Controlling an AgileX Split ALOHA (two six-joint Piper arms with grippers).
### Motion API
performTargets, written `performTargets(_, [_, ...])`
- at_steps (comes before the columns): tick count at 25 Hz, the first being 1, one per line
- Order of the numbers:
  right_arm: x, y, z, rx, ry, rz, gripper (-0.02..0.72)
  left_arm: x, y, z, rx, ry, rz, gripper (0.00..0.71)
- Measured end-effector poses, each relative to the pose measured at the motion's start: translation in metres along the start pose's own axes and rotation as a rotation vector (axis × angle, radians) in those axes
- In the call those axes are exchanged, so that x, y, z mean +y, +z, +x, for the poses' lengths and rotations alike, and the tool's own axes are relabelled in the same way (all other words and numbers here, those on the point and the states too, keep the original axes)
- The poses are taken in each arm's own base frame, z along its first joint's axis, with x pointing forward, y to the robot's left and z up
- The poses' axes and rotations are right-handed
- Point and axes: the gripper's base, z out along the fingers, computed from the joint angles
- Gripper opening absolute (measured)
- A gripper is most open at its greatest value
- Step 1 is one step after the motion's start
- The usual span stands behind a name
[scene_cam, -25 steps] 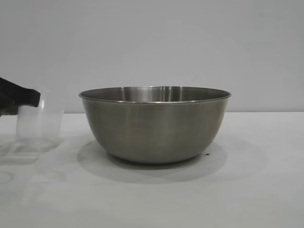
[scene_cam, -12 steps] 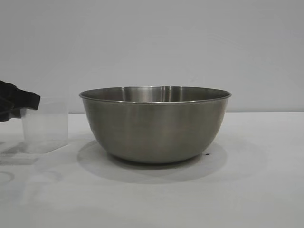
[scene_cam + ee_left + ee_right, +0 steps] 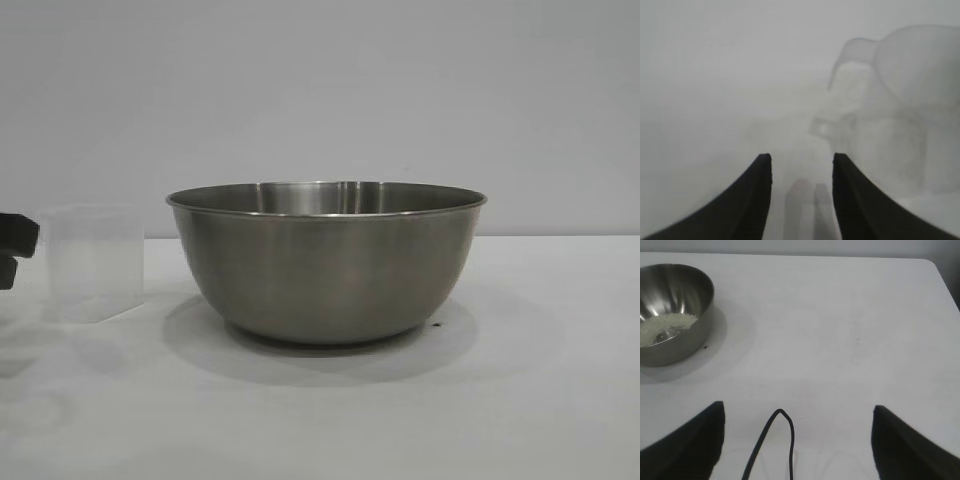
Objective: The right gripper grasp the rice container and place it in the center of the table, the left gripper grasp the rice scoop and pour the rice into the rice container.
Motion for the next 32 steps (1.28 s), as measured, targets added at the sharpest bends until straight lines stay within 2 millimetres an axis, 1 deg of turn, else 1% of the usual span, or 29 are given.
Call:
performTargets(4, [0.0,0.0,0.0,0.0,0.0,0.0,0.559,-0.002,-0.019,-0.012,-0.051,0.011,0.045,0.232])
performTargets(8, [0.0,0.0,0.0,0.0,0.0,0.0,0.559,-0.005,-0.031,-0.031,-0.134,0.03,0.082,0.232])
performTargets(11, [0.0,0.0,0.0,0.0,0.0,0.0,0.559,-0.008,-0.037,-0.035,-0.104,0.075,0.113,0.232])
performTargets(15, [0.0,0.0,0.0,0.0,0.0,0.0,0.559,-0.009,-0.045,-0.039,-0.039,0.089,0.13,0.232])
performTargets(19, [0.0,0.0,0.0,0.0,0.0,0.0,0.559,-0.014,-0.052,-0.051,0.021,0.122,0.167,0.232])
performTargets(22, [0.0,0.0,0.0,0.0,0.0,0.0,0.559,-0.017,-0.06,-0.066,0.05,0.149,0.186,0.232])
performTargets(25, [0.0,0.0,0.0,0.0,0.0,0.0,0.559,-0.019,-0.072,-0.086,0.08,0.155,0.186,0.232])
performTargets(29, [0.0,0.0,0.0,0.0,0.0,0.0,0.559,-0.02,-0.094,-0.116,0.1,0.159,0.186,0.232])
performTargets(32, [0.0,0.0,0.0,0.0,0.0,0.0,0.559,-0.019,-0.118,-0.139,0.111,0.162,0.186,0.232])
